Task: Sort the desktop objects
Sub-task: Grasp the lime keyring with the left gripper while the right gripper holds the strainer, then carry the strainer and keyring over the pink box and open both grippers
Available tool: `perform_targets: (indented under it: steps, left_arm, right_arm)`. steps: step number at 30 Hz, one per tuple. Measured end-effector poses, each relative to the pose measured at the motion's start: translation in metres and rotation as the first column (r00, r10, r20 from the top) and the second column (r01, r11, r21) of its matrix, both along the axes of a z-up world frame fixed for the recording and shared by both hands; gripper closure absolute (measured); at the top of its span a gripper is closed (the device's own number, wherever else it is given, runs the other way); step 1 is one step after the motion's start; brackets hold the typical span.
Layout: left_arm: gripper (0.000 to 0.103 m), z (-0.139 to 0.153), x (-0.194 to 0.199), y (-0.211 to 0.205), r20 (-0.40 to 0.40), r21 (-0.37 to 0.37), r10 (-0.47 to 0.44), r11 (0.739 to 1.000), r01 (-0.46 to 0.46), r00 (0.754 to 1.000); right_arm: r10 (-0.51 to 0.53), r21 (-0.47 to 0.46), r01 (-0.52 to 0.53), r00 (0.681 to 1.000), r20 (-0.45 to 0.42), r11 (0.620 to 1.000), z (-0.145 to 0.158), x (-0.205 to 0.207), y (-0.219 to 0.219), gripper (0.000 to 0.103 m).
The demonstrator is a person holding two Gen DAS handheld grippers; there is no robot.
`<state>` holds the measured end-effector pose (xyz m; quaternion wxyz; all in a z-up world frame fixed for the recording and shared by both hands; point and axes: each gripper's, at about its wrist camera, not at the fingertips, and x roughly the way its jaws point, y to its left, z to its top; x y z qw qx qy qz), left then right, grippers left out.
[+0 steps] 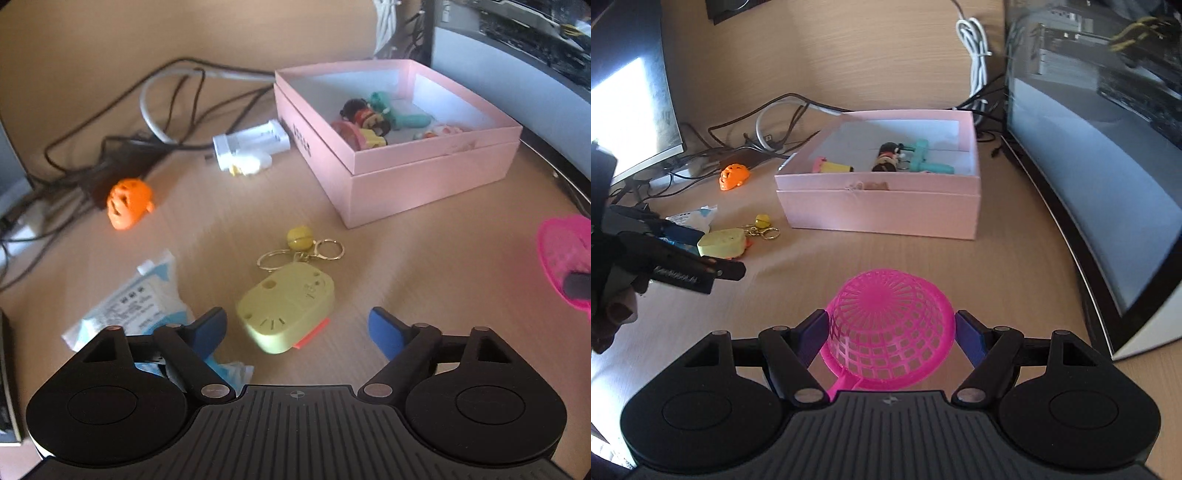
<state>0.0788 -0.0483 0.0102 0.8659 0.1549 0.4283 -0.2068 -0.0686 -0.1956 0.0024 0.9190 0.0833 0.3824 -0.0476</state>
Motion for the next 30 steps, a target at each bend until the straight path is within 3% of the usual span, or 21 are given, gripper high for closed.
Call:
perform_targets:
  steps: [3,4,15,22,26,30]
  left_arm:
    - [0.038,-0.001,0.001,-0.001,0.002,-0.012,0.023,1.000,-0.023,1.000]
    - [0.041,0.001,0.000,-0.001,0.006,-0.016,0.029,0.999,-0.029,1.000]
    - [0.041,0.025,-0.068,-0.002,0.037,-0.060,-0.012,0.998,0.014,0.999]
    - [0.041,0.078,-0.085,0.002,0.140,-0.147,-0.004,0.989,0.025,0.990]
    - [0.041,0.112,-0.067,-0.007,0.227,-0.179,0.010,0.983,0.031,0.974]
    - [0.041,0.129,-0.038,-0.028,0.275,-0.218,0.005,0.974,0.058,0.962]
  right_arm:
    - [0.002,-0.002,-0.002,1.000,-0.003,1.000,-0.001,-0.003,-0.001,0.028]
    - [0.004,-0.004,-0.004,1.000,-0.004,1.000,-0.001,-0.004,0.000,0.028]
    - [0.115,-0.012,-0.116,0.993,-0.029,0.993,0.005,0.000,0.002,0.028]
    - [0.164,-0.048,-0.159,0.978,0.126,0.986,0.071,0.002,-0.012,0.028]
    - [0.128,-0.061,-0.117,0.969,0.213,0.991,0.110,0.021,-0.031,0.028]
    - [0.086,-0.070,-0.070,0.960,0.265,0.995,0.128,0.044,-0.051,0.028]
